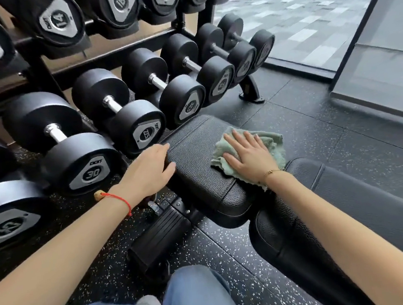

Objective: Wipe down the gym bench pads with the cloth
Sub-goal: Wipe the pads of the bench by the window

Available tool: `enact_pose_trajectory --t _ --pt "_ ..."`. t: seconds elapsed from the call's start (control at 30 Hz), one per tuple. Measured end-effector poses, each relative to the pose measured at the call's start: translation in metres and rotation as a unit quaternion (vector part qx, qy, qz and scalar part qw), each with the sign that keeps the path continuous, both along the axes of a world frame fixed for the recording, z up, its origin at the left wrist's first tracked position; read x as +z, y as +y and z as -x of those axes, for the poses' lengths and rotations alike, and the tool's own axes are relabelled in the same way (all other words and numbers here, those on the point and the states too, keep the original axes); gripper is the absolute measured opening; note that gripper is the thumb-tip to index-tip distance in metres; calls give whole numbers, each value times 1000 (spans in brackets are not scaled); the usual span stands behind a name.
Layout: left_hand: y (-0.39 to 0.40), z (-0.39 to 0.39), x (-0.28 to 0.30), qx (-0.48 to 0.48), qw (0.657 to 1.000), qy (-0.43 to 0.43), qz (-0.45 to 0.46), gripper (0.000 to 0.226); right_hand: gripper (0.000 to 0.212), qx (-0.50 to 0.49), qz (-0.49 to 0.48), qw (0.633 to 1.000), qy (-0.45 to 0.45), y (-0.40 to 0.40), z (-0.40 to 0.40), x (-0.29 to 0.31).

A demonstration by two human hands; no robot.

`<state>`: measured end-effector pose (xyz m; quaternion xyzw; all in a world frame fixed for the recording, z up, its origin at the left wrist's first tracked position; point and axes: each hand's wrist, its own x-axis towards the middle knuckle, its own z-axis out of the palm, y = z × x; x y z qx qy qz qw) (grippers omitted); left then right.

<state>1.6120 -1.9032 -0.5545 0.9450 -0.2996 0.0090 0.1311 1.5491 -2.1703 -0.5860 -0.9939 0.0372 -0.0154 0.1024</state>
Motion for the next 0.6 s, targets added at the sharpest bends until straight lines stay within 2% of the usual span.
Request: enact_pose_trajectory --t 0.2,0.33,0.4,0.5,0.6 --pt "-46 -26 -5 -9 998 -49 32 57 64 32 -15 999 -9 -9 -3 0" --pt "-72 -58 -23 -24 998 -63 20 64 70 6 -27 999 -26 -26 -39 -1" --pt "-82 -73 -31 -23 997 -68 11 71 69 -14 -66 998 -3 -32 -79 2" --pt "-88 -86 -35 -10 1000 -24 0 74 61 -25 -123 990 56 -24 -144 6" --pt "-87 -83 -35 1 1000 -1 -3 75 57 -11 -167 983 82 -20 -164 6"
